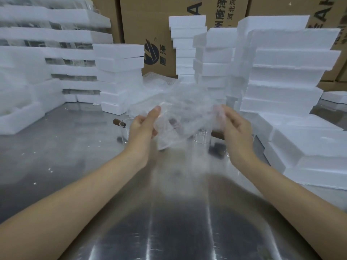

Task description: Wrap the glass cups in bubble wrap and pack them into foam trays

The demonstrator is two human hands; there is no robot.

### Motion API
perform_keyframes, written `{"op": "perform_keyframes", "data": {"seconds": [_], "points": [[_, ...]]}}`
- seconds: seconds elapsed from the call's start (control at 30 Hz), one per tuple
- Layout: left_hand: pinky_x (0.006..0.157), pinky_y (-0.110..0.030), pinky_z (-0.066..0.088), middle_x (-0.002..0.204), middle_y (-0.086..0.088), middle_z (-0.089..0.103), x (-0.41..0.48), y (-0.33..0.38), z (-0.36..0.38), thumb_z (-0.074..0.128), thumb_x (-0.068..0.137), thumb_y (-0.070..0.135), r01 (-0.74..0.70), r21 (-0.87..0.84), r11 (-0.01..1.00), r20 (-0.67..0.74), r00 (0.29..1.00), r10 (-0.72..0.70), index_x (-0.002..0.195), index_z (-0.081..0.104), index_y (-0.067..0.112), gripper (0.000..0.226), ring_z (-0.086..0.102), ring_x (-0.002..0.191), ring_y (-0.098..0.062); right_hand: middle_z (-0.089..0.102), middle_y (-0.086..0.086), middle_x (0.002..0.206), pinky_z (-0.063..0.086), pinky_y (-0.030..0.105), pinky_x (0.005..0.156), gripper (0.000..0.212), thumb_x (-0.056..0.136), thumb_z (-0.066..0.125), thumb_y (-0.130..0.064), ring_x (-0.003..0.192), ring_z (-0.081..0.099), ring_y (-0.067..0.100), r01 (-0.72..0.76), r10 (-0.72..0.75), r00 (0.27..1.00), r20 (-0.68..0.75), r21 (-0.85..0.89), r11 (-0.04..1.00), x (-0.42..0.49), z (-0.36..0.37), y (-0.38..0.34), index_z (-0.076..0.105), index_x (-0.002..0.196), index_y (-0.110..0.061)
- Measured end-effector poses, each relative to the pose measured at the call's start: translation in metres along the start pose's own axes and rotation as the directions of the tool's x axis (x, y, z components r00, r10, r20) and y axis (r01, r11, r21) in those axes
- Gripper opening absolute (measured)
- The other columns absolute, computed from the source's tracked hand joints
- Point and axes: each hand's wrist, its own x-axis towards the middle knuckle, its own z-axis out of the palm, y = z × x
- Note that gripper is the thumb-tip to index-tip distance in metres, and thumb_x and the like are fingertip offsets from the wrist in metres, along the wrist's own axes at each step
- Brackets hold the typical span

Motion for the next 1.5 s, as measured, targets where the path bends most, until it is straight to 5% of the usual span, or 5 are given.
{"op": "perform_keyframes", "data": {"seconds": [0.17,0.7,0.93,1.23,1.5], "points": [[0.09,-0.03,0.052,0.114,-0.004,0.07,-0.015,-0.011,0.013,0.071,0.082,0.037,0.017,-0.171,0.985,0.163,0.987,0.011,0.115,0.061,0.012,0.043,0.067,0.104,-0.019,0.05,-0.018,0.125,0.043,0.015,0.088,0.024,0.085,0.053,-0.056,0.109,0.051,-0.011,-0.084,0.093,0.989,0.117,-0.078,0.993,-0.006,0.009,0.005,0.048,0.109,-0.053],[0.101,-0.046,0.042,0.117,-0.007,0.069,-0.024,-0.031,0.02,0.078,0.058,0.046,0.106,-0.015,0.994,0.344,0.934,-0.094,0.112,0.062,0.016,0.064,0.061,0.113,-0.034,0.073,0.0,0.089,0.055,0.036,0.085,0.017,0.089,0.059,0.003,0.091,0.069,0.018,-0.147,0.137,0.984,0.112,0.092,0.985,-0.009,0.012,-0.003,0.066,0.094,-0.011],[0.077,-0.029,0.041,0.106,0.008,0.069,-0.027,-0.027,0.018,0.075,0.06,0.053,0.06,0.112,0.992,0.479,0.872,-0.107,0.119,0.062,0.019,0.068,0.062,0.085,-0.005,0.055,0.015,0.123,0.058,0.038,0.075,0.094,0.077,0.066,0.015,0.09,0.064,0.021,-0.191,0.188,0.981,0.054,0.058,0.98,-0.005,0.004,0.004,0.02,0.14,-0.037],[0.075,-0.025,0.045,0.091,0.007,0.073,-0.024,-0.031,0.02,0.081,0.057,0.04,0.119,-0.105,0.987,0.331,0.94,-0.078,0.08,0.07,0.025,0.029,0.064,0.082,-0.011,0.067,-0.02,0.079,0.046,0.015,0.073,0.014,0.087,0.06,-0.005,0.08,0.063,0.002,0.103,-0.077,0.981,0.181,-0.14,0.985,-0.011,0.008,-0.004,0.067,0.089,-0.017],[0.057,-0.018,0.037,0.087,0.001,0.056,-0.026,-0.025,0.021,0.074,0.068,0.036,0.162,-0.12,0.98,0.318,0.941,-0.116,0.071,0.066,0.02,0.018,0.046,0.068,-0.008,0.069,-0.007,0.072,0.052,0.021,0.059,0.028,0.087,0.058,0.003,0.064,0.065,0.009,-0.207,0.171,0.969,0.178,0.21,0.956,-0.004,0.009,0.003,0.053,0.104,-0.019]]}}
